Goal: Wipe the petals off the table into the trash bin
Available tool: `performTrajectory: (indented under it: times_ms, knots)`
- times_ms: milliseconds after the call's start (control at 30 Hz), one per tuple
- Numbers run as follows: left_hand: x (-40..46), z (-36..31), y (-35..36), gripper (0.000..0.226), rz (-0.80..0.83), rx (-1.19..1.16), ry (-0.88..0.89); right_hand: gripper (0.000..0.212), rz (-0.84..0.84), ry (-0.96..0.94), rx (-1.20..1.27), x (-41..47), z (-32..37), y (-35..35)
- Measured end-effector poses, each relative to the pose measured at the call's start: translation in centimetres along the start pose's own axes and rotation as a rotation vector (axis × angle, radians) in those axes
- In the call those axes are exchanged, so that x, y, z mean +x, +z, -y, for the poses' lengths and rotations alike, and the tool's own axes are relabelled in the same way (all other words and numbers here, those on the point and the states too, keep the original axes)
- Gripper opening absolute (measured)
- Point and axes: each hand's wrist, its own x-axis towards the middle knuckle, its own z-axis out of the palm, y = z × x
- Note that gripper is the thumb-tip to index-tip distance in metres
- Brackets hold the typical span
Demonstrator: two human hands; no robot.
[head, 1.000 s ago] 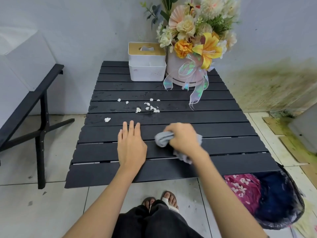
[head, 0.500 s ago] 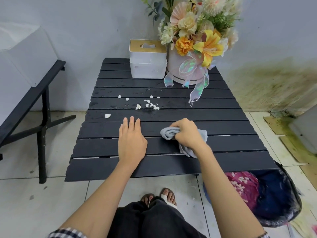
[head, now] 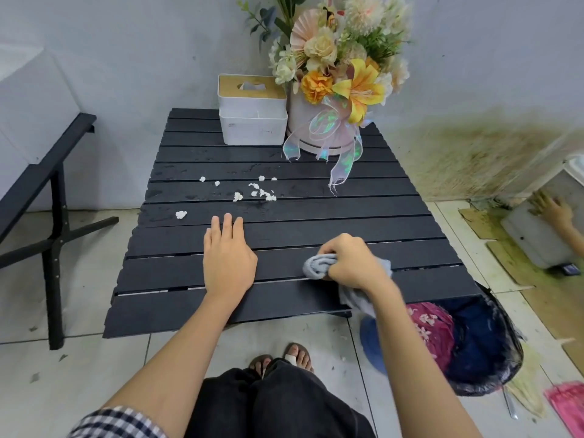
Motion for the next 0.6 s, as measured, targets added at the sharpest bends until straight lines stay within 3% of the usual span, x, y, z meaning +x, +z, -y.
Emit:
performTrajectory:
  times_ms: [167, 400, 600]
  knots:
    - [0.1, 0.0, 0.0, 0.047, 0.002, 0.005, -0.005, 0.017, -0.001, -0.067, 0.042, 0.1, 3.8, 2.8]
    - [0.1, 0.2, 0.2, 0.047, 0.000, 0.016, 0.008, 0.025, -0.156, 0.142, -0.031, -1.1, -2.3, -0.3]
    - [0.2, 0.2, 0.3, 0.047, 0.002, 0.026, 0.003, 0.021, -0.068, 0.009, -0.005, -0.1, 1.1, 1.2]
